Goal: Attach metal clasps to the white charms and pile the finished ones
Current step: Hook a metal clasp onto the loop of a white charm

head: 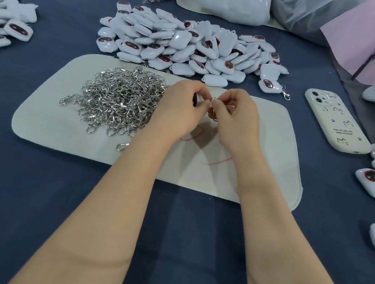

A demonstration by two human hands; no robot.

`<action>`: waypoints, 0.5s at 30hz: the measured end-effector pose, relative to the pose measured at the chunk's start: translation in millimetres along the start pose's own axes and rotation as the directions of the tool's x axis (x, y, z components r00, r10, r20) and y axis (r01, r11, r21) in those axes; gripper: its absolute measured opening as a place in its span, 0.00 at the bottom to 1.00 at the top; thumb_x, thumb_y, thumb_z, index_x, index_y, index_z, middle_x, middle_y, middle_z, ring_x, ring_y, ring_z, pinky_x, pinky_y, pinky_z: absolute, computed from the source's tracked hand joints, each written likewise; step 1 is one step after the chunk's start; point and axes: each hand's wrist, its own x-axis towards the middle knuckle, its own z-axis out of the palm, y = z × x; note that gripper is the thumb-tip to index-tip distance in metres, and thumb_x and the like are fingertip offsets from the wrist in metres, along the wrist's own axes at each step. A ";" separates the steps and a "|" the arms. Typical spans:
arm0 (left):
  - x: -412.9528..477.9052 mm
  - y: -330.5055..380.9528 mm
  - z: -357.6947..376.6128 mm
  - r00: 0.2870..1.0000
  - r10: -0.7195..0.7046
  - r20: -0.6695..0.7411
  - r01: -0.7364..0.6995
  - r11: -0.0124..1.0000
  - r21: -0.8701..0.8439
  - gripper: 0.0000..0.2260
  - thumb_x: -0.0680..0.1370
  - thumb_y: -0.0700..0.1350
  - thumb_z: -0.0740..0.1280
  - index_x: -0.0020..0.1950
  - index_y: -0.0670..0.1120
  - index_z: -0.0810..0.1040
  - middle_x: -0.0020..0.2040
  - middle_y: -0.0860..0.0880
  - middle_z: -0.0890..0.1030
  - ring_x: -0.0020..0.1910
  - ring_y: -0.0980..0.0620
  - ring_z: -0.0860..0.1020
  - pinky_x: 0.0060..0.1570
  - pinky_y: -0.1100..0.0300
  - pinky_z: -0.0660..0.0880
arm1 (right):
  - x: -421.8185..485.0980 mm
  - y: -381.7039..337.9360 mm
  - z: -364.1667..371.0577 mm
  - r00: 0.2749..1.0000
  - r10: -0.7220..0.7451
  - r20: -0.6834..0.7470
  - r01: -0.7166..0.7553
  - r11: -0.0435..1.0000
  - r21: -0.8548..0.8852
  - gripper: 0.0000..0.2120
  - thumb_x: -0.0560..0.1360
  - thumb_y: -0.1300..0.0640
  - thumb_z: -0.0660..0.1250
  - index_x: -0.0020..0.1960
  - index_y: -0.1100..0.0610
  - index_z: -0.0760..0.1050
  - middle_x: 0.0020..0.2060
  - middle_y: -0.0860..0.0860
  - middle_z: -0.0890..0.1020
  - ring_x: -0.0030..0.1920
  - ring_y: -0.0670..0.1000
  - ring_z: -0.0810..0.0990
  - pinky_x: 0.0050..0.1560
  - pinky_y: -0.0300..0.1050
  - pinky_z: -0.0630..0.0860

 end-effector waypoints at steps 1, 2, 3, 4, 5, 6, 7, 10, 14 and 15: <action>-0.4 0.2 -0.2 1.000 0.005 -0.008 -0.005 1.000 0.024 0.03 0.76 0.43 0.67 0.45 0.46 0.80 0.34 0.55 0.76 0.33 0.55 0.74 0.38 0.63 0.68 | 0.2 0.0 0.6 1.000 0.003 0.006 -0.003 1.000 -0.003 0.12 0.75 0.64 0.64 0.38 0.50 0.68 0.34 0.48 0.79 0.37 0.47 0.79 0.39 0.42 0.74; -0.8 0.6 0.0 1.000 0.008 -0.014 -0.007 0.999 0.042 0.03 0.76 0.43 0.67 0.45 0.46 0.80 0.34 0.53 0.77 0.35 0.53 0.76 0.40 0.62 0.69 | 0.2 0.0 0.9 1.000 0.005 0.011 -0.005 1.000 -0.008 0.12 0.75 0.64 0.64 0.38 0.50 0.68 0.34 0.48 0.79 0.38 0.48 0.80 0.42 0.43 0.75; -1.1 1.4 0.4 1.000 0.007 -0.016 -0.006 0.999 0.054 0.03 0.76 0.43 0.67 0.45 0.46 0.79 0.36 0.51 0.78 0.37 0.51 0.77 0.42 0.60 0.71 | 0.1 -0.3 1.3 1.000 0.004 0.013 -0.004 1.000 -0.013 0.12 0.75 0.64 0.64 0.38 0.50 0.68 0.35 0.48 0.79 0.39 0.49 0.81 0.44 0.43 0.76; -1.3 2.5 0.9 1.000 0.003 -0.018 -0.002 0.998 0.059 0.03 0.77 0.43 0.66 0.44 0.45 0.79 0.38 0.48 0.80 0.40 0.49 0.78 0.45 0.58 0.73 | -0.1 -0.6 1.4 1.000 -0.001 0.012 0.001 1.000 -0.022 0.12 0.75 0.64 0.64 0.39 0.50 0.68 0.36 0.48 0.79 0.41 0.50 0.81 0.45 0.44 0.76; -1.6 3.3 1.7 1.000 -0.004 -0.019 0.005 0.998 0.062 0.03 0.77 0.43 0.66 0.44 0.45 0.79 0.40 0.47 0.80 0.41 0.47 0.79 0.47 0.56 0.74 | -0.4 -0.9 1.5 1.000 -0.010 0.012 0.010 0.999 -0.038 0.11 0.75 0.64 0.64 0.40 0.51 0.68 0.37 0.49 0.79 0.43 0.51 0.81 0.46 0.44 0.76; -1.7 3.7 2.4 1.000 -0.007 -0.021 0.008 0.998 0.066 0.03 0.77 0.42 0.66 0.44 0.45 0.78 0.42 0.46 0.81 0.43 0.46 0.79 0.48 0.55 0.74 | -0.8 -1.4 1.8 1.000 -0.023 0.014 0.023 0.998 -0.058 0.09 0.76 0.64 0.63 0.41 0.52 0.68 0.38 0.50 0.79 0.44 0.52 0.81 0.47 0.45 0.76; -1.9 3.9 3.0 1.000 -0.006 -0.023 0.008 0.997 0.073 0.03 0.77 0.42 0.65 0.44 0.45 0.78 0.43 0.45 0.81 0.44 0.46 0.79 0.50 0.53 0.74 | -1.3 -1.7 2.2 0.999 -0.038 0.018 0.039 0.996 -0.078 0.08 0.76 0.64 0.63 0.42 0.53 0.68 0.39 0.51 0.80 0.45 0.53 0.80 0.46 0.45 0.75; -2.0 3.2 3.4 1.000 -0.008 -0.026 0.010 0.997 0.078 0.04 0.78 0.42 0.64 0.45 0.44 0.77 0.45 0.43 0.80 0.47 0.45 0.80 0.52 0.51 0.73 | -3.4 -2.5 3.5 0.996 -0.081 0.042 0.085 0.988 -0.128 0.05 0.76 0.64 0.62 0.44 0.56 0.68 0.42 0.57 0.81 0.42 0.57 0.79 0.44 0.47 0.74; -1.3 2.1 3.0 0.999 -0.016 -0.030 0.019 0.996 0.090 0.04 0.79 0.42 0.63 0.47 0.44 0.76 0.48 0.43 0.80 0.48 0.45 0.80 0.53 0.50 0.73 | -3.3 -3.8 3.9 0.992 -0.112 0.056 0.120 0.981 -0.152 0.06 0.76 0.65 0.62 0.45 0.57 0.67 0.43 0.57 0.80 0.42 0.56 0.78 0.42 0.42 0.70; -1.3 2.0 3.2 1.000 -0.010 -0.030 0.013 0.996 0.086 0.04 0.79 0.42 0.63 0.47 0.44 0.76 0.48 0.43 0.80 0.48 0.45 0.80 0.53 0.51 0.74 | -3.3 -3.4 3.5 0.992 -0.116 0.058 0.123 0.980 -0.155 0.06 0.75 0.65 0.62 0.45 0.57 0.67 0.43 0.57 0.80 0.41 0.56 0.78 0.41 0.41 0.70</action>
